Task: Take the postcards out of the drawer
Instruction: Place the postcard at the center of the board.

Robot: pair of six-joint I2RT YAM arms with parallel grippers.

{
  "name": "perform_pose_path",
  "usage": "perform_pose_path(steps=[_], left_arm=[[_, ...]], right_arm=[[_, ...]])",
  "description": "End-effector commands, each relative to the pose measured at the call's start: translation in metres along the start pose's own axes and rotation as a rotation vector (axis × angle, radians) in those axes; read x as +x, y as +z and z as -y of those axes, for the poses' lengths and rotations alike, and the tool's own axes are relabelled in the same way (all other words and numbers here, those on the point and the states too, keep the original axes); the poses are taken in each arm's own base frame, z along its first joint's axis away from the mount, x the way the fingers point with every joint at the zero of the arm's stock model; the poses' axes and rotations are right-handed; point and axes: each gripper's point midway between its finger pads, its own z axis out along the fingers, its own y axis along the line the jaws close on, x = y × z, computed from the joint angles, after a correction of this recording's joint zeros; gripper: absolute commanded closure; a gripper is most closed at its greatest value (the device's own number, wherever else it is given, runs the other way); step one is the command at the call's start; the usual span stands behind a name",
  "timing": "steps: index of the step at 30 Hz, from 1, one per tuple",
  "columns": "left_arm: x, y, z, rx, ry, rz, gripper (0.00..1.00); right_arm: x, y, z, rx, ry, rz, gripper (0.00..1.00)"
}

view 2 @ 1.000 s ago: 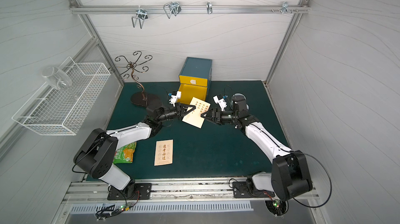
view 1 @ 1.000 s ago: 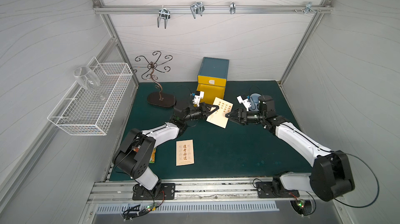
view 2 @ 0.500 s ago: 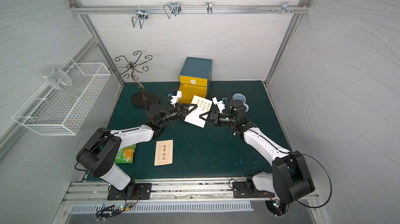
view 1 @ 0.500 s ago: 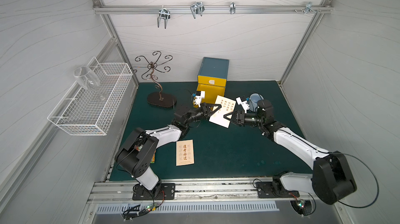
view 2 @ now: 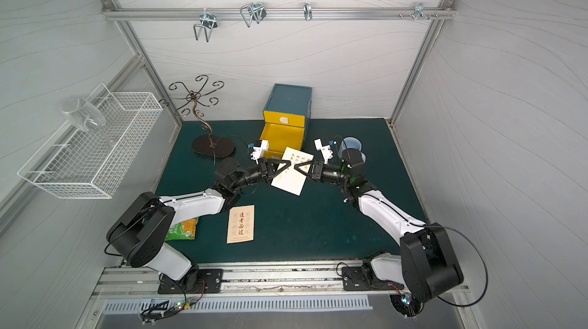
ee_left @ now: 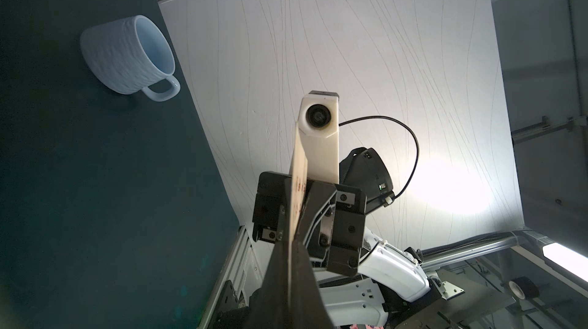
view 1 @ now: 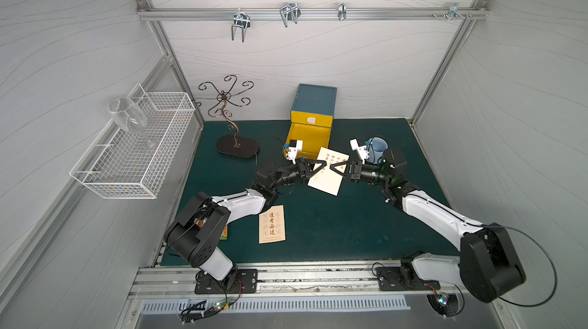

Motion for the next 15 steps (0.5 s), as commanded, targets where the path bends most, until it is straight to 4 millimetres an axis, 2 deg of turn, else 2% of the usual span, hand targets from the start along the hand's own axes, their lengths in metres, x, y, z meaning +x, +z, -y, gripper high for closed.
perform_pose_path(steps=[1,3,6,10,13,15], left_arm=[[0.002,-0.002,0.014,0.041,0.046,0.005,0.96],[0.004,-0.004,0.004,0.007,0.030,0.006,0.75],[0.007,-0.009,-0.006,-0.047,0.031,0.008,0.57],[0.006,-0.020,-0.016,-0.139,0.052,0.007,0.49],[-0.003,-0.039,-0.025,-0.232,0.077,0.030,0.46],[-0.013,-0.059,-0.034,-0.320,0.089,0.068,0.45]], right_arm=[[-0.001,0.002,-0.004,-0.018,-0.018,0.000,1.00],[0.001,0.002,-0.001,-0.007,-0.011,-0.007,1.00],[0.005,0.002,0.003,0.006,-0.004,-0.025,1.00],[0.013,0.002,0.010,0.038,0.006,-0.060,1.00],[0.024,0.003,0.016,0.081,0.009,-0.110,1.00],[0.032,0.003,0.021,0.106,0.012,-0.139,1.00]])
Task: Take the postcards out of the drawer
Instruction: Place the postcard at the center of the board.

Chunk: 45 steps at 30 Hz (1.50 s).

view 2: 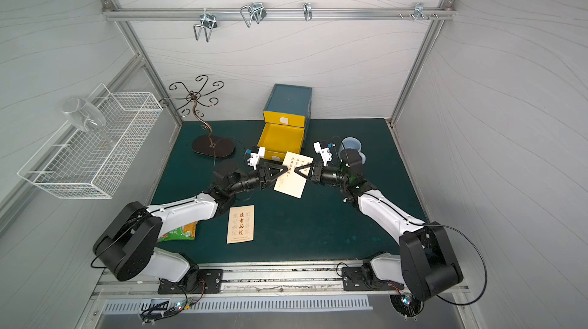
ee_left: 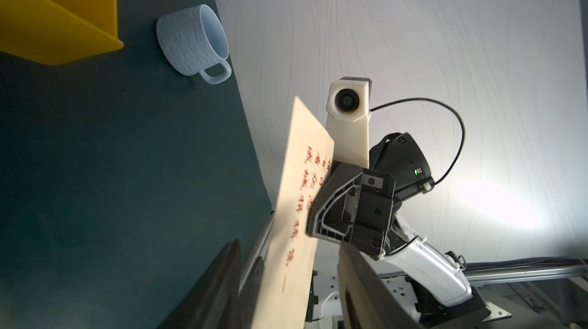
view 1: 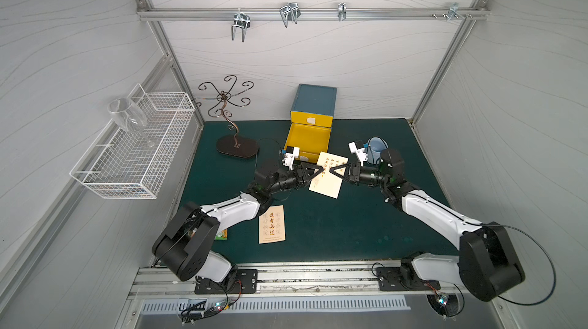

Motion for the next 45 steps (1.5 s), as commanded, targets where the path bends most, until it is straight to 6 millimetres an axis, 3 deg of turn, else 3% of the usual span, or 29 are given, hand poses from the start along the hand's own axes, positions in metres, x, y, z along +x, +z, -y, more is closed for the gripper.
perform_pose_path(steps=[1,2,8,14,22,26,35,45], left_arm=[[-0.018,-0.028,-0.019,-0.148,0.073,0.065,0.45],[-0.022,-0.040,-0.031,-0.220,0.063,0.082,0.45],[-0.044,-0.095,-0.049,-0.505,0.182,0.195,0.39],[-0.049,-0.123,-0.056,-0.603,0.205,0.260,0.32],[-0.039,-0.136,-0.065,-0.622,0.185,0.265,0.27],[-0.038,-0.143,-0.065,-0.633,0.193,0.286,0.25],[-0.036,-0.152,-0.069,-0.655,0.214,0.313,0.19],[-0.034,-0.151,-0.074,-0.660,0.203,0.304,0.16]], right_arm=[[0.015,0.003,0.005,0.048,-0.010,-0.076,1.00],[0.020,0.004,0.009,0.070,-0.005,-0.093,1.00],[0.062,0.020,0.034,0.237,0.002,-0.238,1.00],[0.106,0.055,0.049,0.325,0.046,-0.354,1.00],[0.142,0.092,0.073,0.432,0.100,-0.460,1.00],[0.148,0.099,0.090,0.472,0.167,-0.471,1.00],[0.161,0.113,0.109,0.497,0.220,-0.508,1.00],[0.168,0.113,0.130,0.569,0.233,-0.523,1.00]])
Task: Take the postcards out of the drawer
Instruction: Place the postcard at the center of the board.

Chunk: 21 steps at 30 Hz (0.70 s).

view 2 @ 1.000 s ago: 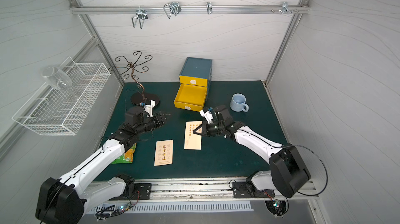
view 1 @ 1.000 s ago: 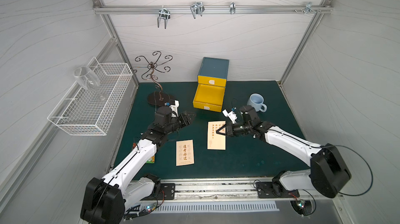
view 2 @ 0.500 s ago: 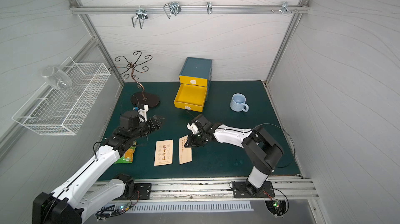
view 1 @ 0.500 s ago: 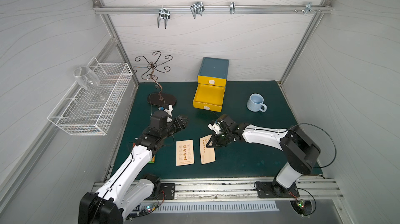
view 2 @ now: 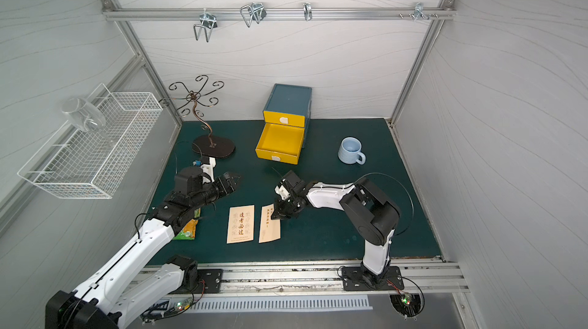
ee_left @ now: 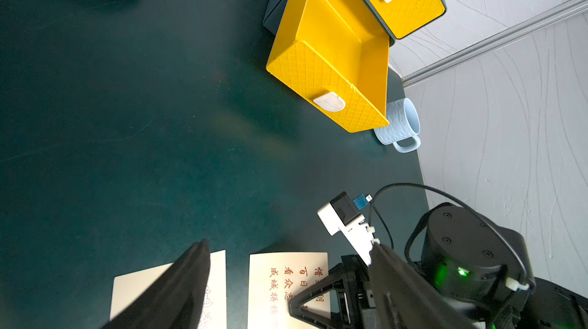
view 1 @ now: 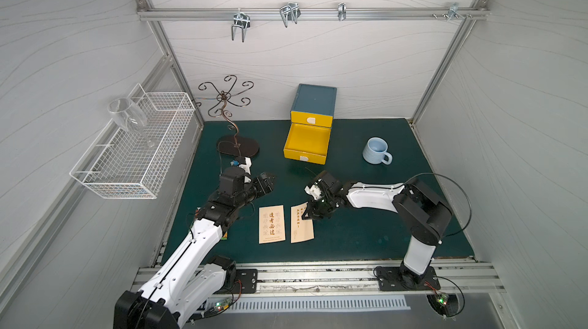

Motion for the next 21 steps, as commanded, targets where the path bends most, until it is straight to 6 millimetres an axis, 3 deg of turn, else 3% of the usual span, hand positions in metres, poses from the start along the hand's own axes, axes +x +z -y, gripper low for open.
perform_pose_path(steps=[1,11,21], left_arm=[[-0.008,-0.001,0.003,0.011,0.022,0.034,0.16],[-0.007,0.002,0.001,0.005,0.020,0.024,0.15],[-0.005,0.001,-0.001,0.000,0.018,0.023,0.14]], right_arm=[[-0.002,0.006,0.007,0.050,0.001,-0.003,1.00],[-0.007,0.006,0.016,0.123,-0.011,0.000,1.00],[0.001,0.008,0.031,0.192,-0.018,-0.045,1.00]])
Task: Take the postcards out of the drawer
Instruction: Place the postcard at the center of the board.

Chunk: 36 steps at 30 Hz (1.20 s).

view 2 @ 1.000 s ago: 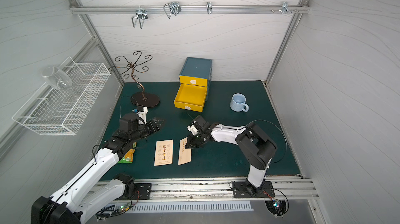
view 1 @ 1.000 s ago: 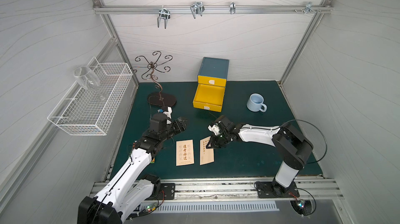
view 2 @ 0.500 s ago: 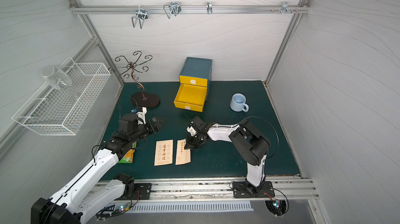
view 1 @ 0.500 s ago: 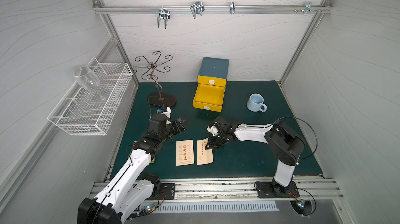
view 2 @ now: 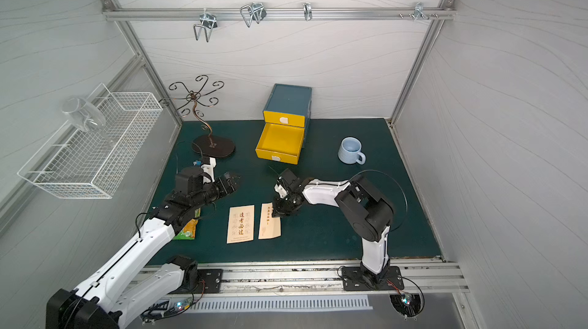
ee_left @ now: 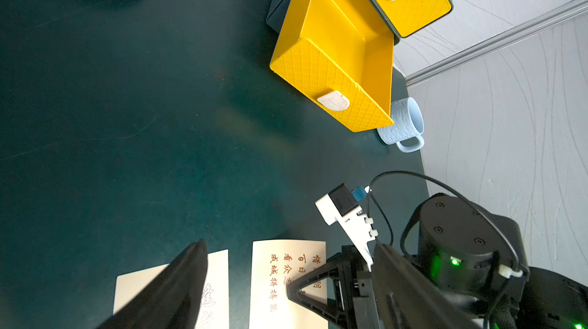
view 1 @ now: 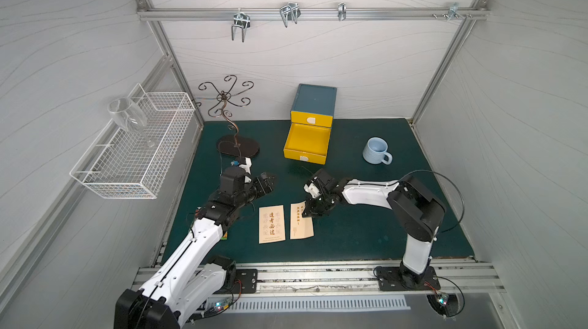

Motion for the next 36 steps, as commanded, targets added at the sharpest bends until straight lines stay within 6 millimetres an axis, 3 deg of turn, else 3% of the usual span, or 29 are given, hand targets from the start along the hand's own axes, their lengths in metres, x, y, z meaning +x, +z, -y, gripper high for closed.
perform_pose_path(steps=[1,9,23,36], left_arm=[[-0.007,-0.002,0.003,0.011,0.021,0.031,0.14],[-0.006,-0.003,0.002,0.008,0.019,0.032,0.13],[-0.005,-0.001,0.000,0.002,0.017,0.027,0.13],[-0.008,0.000,0.002,-0.002,0.030,0.022,0.12]], right_arm=[[0.014,0.007,0.021,0.096,0.004,-0.056,1.00],[0.017,0.009,0.023,0.110,0.003,-0.068,0.96],[0.022,0.009,0.029,0.176,-0.013,-0.075,0.77],[0.025,0.002,0.035,0.220,-0.014,-0.072,0.69]])
